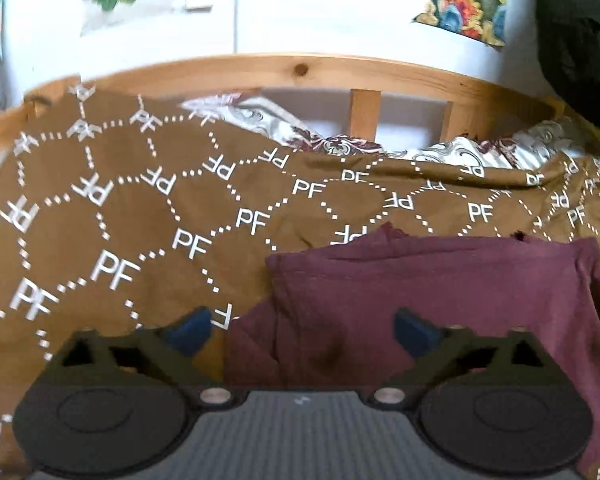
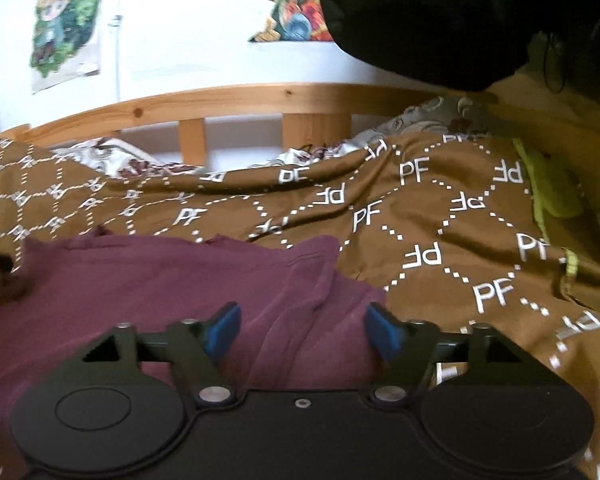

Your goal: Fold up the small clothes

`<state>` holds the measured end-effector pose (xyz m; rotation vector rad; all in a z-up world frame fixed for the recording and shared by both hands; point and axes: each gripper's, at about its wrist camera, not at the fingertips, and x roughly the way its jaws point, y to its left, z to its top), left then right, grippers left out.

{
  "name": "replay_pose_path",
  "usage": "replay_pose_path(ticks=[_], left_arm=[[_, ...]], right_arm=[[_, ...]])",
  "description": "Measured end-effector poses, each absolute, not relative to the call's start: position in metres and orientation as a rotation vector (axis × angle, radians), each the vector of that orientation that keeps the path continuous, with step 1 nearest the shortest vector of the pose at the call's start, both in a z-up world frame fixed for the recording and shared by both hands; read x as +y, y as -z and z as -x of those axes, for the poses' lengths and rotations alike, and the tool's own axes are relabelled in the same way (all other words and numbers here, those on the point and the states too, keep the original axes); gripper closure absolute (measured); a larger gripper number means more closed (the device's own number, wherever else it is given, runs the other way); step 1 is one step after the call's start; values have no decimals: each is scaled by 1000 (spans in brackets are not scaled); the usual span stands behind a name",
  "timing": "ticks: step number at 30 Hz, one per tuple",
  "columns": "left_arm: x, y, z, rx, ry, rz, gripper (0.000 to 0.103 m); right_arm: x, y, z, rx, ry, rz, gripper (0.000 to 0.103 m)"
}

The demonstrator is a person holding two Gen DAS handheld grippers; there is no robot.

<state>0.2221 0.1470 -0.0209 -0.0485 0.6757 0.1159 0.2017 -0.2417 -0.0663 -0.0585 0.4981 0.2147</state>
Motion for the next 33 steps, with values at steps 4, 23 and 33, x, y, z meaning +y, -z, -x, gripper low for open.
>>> replay_pose_path(ticks=[4,23,33], left_arm=[[129,4,-206,685,-141,8,1],[76,-17,-144,721,-115,-23,1],[83,-10,-127,734,-126,-28,1]], right_arm=[[-240,57,-170,457,-230,69,3],[-244,45,-70,397,-217,85,1],[-243,55,-81,427,-273,103,6]])
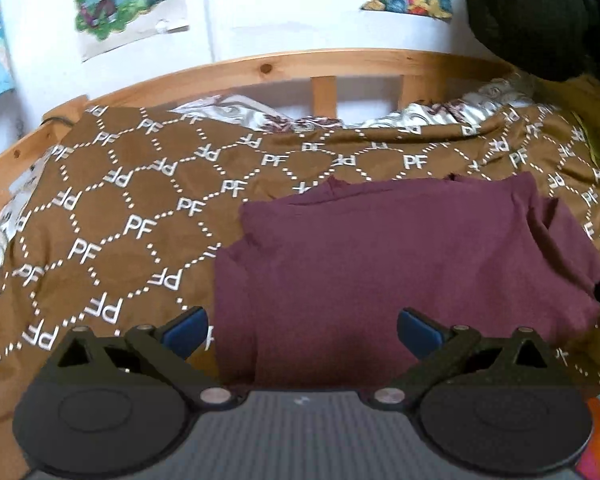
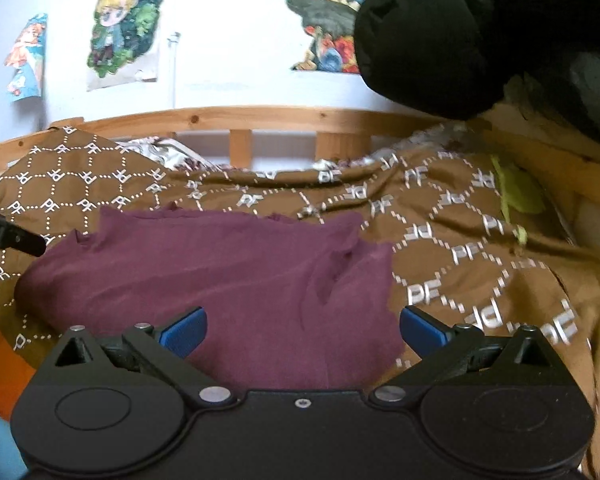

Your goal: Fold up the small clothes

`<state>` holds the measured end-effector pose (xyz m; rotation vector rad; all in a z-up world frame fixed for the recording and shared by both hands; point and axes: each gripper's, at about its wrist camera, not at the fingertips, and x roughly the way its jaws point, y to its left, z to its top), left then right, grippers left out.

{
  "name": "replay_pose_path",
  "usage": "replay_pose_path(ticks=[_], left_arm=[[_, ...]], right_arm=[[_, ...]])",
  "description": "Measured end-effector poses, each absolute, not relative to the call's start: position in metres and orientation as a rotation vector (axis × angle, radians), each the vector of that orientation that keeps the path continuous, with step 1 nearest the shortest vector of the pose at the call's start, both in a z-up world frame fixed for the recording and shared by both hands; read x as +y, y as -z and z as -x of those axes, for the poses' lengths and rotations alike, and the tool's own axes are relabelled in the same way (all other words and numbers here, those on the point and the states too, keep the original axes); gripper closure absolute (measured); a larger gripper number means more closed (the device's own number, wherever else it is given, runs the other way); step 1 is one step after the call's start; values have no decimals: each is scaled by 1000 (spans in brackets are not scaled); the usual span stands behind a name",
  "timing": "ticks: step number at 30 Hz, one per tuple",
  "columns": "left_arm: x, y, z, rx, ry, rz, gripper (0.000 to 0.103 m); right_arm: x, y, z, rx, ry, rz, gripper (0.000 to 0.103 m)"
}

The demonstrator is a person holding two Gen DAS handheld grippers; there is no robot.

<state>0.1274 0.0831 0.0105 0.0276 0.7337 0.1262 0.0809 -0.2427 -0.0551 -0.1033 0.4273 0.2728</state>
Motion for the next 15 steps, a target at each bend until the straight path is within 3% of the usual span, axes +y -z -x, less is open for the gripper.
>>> replay_pose_path(ticks=[3,5,9,13,15], left_arm=[[91,-3,-128,741,-145,22,1],[96,2,-130,761,-156,42,1],[105,10,-131,793,-156,51,1],[115,10,-124,786,-171,55,1],[122,10,-122,787,-186,70,1]], right_arm=[[-235,53,-105,458,-298,125,21],[-230,56,-122,471,-289,143,40],[-223,68,-159,557,-249,151,62],[-230,80,-172,599,-189,118,98],[-238,82,-168,589,-166,95,100]])
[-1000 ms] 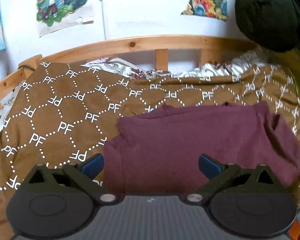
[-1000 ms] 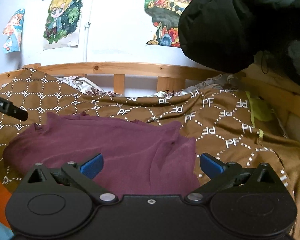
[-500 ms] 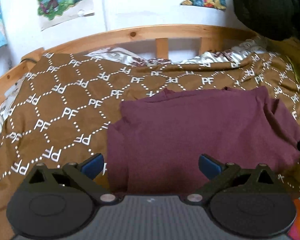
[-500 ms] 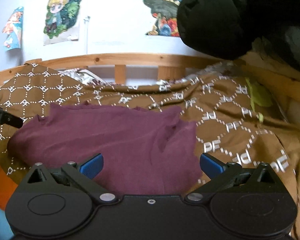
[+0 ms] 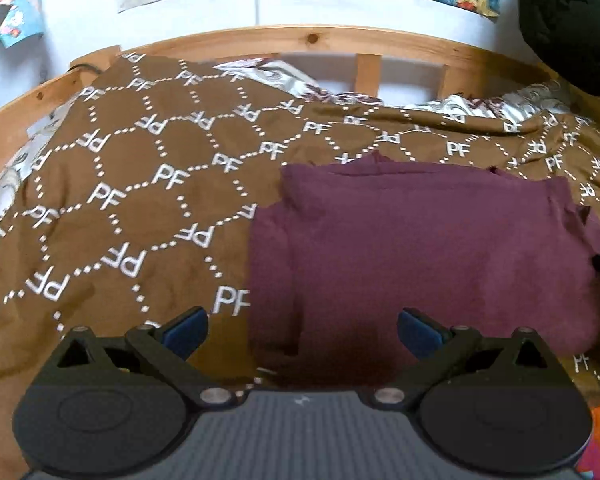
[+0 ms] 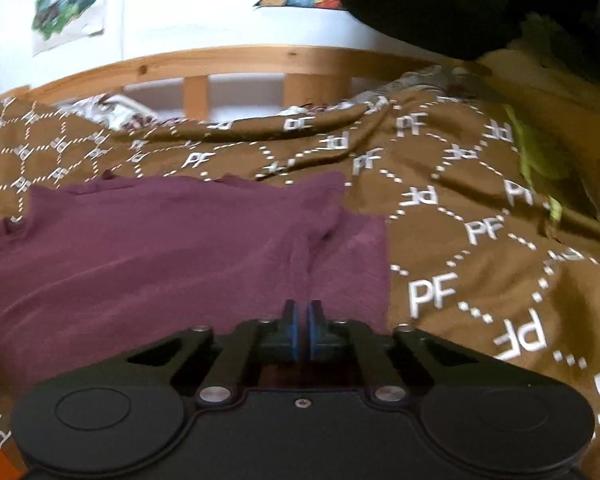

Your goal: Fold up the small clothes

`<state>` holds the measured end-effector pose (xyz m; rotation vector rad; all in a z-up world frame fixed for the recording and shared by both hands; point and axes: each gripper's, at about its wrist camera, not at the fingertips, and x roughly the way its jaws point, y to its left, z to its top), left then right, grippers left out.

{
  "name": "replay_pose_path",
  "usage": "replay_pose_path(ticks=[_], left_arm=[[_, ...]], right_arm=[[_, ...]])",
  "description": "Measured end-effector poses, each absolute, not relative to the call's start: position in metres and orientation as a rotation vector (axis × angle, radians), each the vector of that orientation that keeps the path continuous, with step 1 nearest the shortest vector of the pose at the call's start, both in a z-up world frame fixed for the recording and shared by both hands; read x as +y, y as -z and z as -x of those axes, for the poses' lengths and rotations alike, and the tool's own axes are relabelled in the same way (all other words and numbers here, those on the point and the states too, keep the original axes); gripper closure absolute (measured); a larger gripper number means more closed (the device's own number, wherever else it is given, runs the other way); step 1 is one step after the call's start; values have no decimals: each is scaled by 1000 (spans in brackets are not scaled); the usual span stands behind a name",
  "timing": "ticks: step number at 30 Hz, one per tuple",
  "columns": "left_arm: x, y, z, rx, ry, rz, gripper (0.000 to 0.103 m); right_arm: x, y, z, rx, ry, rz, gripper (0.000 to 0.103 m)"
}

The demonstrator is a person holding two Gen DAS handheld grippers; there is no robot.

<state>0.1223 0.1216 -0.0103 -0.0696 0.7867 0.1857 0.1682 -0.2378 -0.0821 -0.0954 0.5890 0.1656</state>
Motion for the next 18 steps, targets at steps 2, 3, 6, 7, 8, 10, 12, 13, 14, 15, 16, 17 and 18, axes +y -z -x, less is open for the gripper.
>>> replay_pose_path(ticks=[2,3,6,7,8,10,12,13,14,15,16,17,18], left_arm=[[127,13,-121,795,-201,86,1],[129,15,-122,801,-204,92,1],[134,21,-121,783,-201,93,1],[136,22,-120,777,-200,93,1],[138,23,-120,774,-197,100,1],[143,23,-120,764,-179,128,1],[147,23,-121,750,-165,163,1],[149,23,-123,748,-160,182,1],[152,24,-124,749,-157,199,1],[153,25,-126,753,-156,214,1],[154,25,-128,759,-155,225,1],[157,26,-130,766,-155,237,1],[158,27,-132,770,-157,246,1]], right_arm=[[-242,83,-160,568,-149,101,100],[-243,83,-157,569,-146,103,100],[-247,88,-155,590,-148,91,101],[-249,88,-156,594,-148,83,101],[-250,87,-156,593,-149,75,97],[-250,83,-154,588,-153,63,88],[-249,79,-149,567,-160,51,73],[-247,76,-145,550,-164,52,60],[-244,74,-141,530,-164,60,47],[-239,72,-137,510,-166,67,42],[-235,70,-134,493,-175,68,34],[-231,69,-129,477,-189,69,28],[-225,68,-125,461,-204,74,25]])
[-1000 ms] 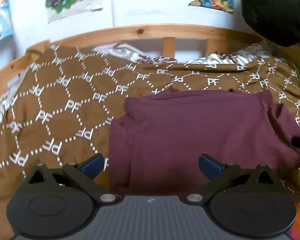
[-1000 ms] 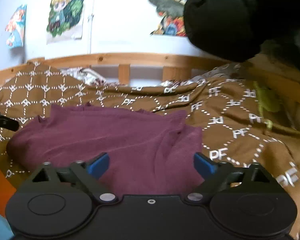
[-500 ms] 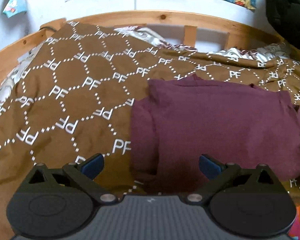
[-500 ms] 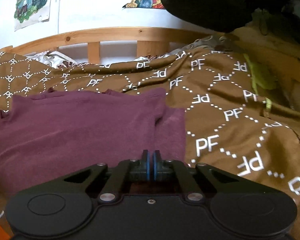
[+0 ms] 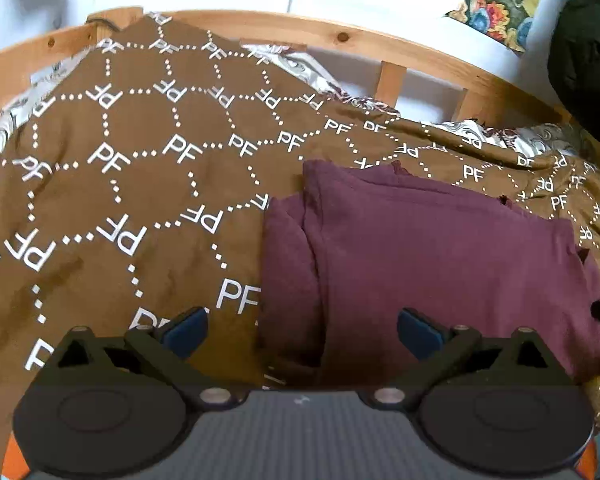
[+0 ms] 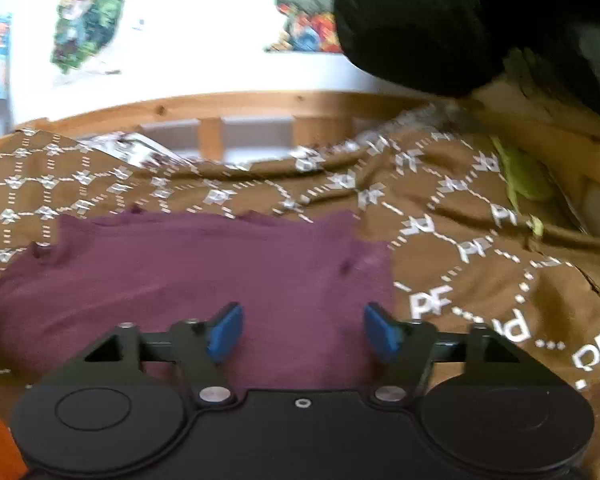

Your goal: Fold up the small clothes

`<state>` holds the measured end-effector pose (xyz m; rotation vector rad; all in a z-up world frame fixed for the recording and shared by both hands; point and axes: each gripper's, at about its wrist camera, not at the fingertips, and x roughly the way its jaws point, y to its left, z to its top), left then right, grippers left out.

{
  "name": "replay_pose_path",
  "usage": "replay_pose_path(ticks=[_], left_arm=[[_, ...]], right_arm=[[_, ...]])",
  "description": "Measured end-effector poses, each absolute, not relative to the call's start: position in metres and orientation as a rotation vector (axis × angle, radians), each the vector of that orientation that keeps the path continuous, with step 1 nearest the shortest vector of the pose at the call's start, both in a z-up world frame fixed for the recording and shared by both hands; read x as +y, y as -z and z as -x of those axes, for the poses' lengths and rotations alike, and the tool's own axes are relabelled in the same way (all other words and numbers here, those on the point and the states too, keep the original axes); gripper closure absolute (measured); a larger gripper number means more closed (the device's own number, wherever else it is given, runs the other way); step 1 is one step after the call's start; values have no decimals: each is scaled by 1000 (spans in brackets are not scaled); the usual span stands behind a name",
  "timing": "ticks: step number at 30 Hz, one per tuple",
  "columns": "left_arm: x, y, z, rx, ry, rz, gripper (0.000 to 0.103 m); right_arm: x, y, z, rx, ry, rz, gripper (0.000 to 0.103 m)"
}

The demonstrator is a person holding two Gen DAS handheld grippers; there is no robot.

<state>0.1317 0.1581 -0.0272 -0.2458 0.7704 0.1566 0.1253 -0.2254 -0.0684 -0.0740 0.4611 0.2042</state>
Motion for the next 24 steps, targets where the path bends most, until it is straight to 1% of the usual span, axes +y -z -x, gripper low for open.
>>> replay_pose_path(ticks=[2,5,10,12,14,20,24], left_arm=[[161,29,-136,779,-163,267,1],[164,33,-146,792,-165,297,1],[176,39,-167,802,-150,411,1],[179,44,-174,801,-144,432,1],[181,50,-180,807,-134,438,1],[188,66,-190,849,-126,433,1],[186,67,-191,854,-113,401,1]], right_arm=[[-214,68,-119,441,-230,87,14],[-191,72,-116,430,-285,97,8],[-162,80,-122,446,-319,98,4],[-155,81,-127,453,-313,95,4],[-147,83,-131,449,-299,101,1],[-129,101,-134,478,-314,170,1],[-127,117,-131,495,-304,182,1]])
